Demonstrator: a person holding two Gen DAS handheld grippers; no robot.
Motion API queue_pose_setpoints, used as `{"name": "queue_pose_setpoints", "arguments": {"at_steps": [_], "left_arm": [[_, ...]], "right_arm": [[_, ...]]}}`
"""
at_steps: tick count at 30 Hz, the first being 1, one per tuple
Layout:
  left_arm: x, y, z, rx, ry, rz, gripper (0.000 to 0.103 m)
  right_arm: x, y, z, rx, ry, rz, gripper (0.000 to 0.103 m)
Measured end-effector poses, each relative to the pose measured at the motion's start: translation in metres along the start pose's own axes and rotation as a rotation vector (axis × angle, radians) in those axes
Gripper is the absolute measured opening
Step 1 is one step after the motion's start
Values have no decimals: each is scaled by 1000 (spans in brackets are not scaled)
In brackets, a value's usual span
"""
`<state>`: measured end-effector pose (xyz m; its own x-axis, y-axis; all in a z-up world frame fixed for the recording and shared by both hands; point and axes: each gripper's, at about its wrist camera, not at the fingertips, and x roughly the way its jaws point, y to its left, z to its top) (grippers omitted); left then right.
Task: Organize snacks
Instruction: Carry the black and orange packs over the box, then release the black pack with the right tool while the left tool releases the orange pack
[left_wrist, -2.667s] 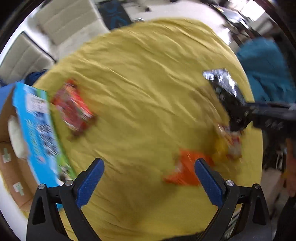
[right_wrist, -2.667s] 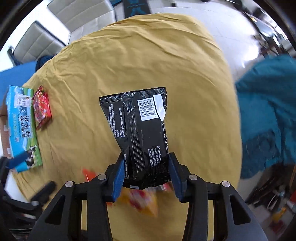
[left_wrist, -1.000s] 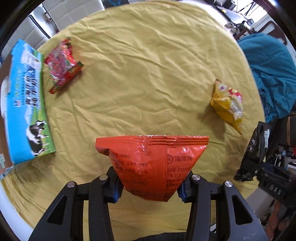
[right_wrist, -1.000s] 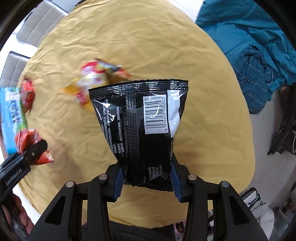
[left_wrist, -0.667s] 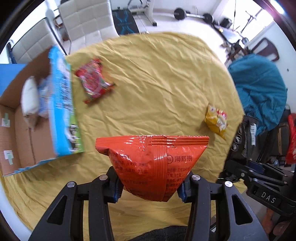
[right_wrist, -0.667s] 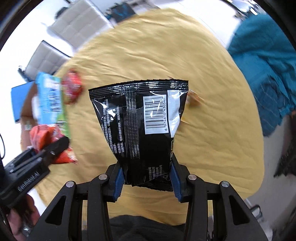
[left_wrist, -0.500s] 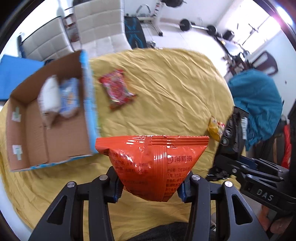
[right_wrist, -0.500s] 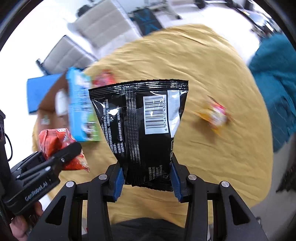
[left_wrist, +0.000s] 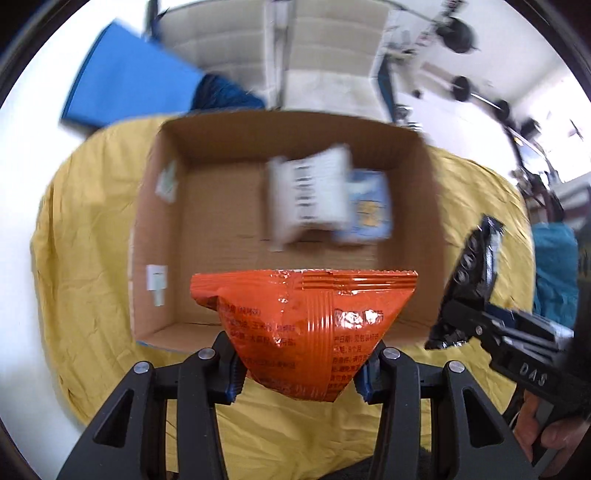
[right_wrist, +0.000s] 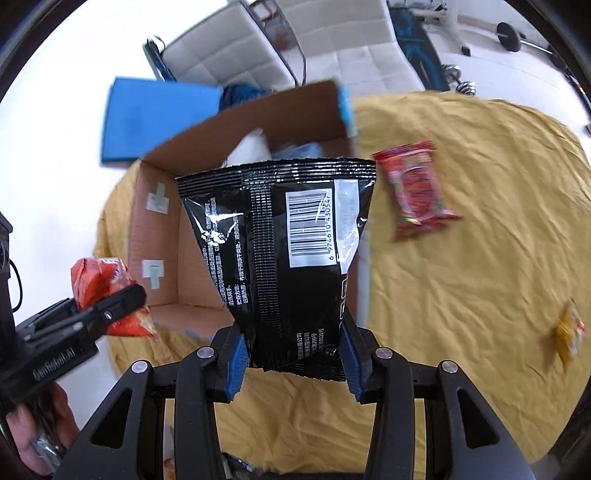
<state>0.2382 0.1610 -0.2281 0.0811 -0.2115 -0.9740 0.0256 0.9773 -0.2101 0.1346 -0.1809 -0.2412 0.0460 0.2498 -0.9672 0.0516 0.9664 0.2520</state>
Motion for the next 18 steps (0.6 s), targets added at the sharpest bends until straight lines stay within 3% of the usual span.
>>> {"name": "queue_pose_setpoints", "arguments": {"at_steps": [4, 10, 18], "left_arm": [[44, 40, 27, -32, 98, 10, 43], [101, 61, 58, -23, 212, 35, 43], [153, 72, 89, -11, 278, 69, 43]], "right_arm": [[51, 14, 17, 8, 68, -59, 46], [105, 24, 25, 12, 149, -141, 46], [149, 29, 31, 20, 225, -239, 46]]}}
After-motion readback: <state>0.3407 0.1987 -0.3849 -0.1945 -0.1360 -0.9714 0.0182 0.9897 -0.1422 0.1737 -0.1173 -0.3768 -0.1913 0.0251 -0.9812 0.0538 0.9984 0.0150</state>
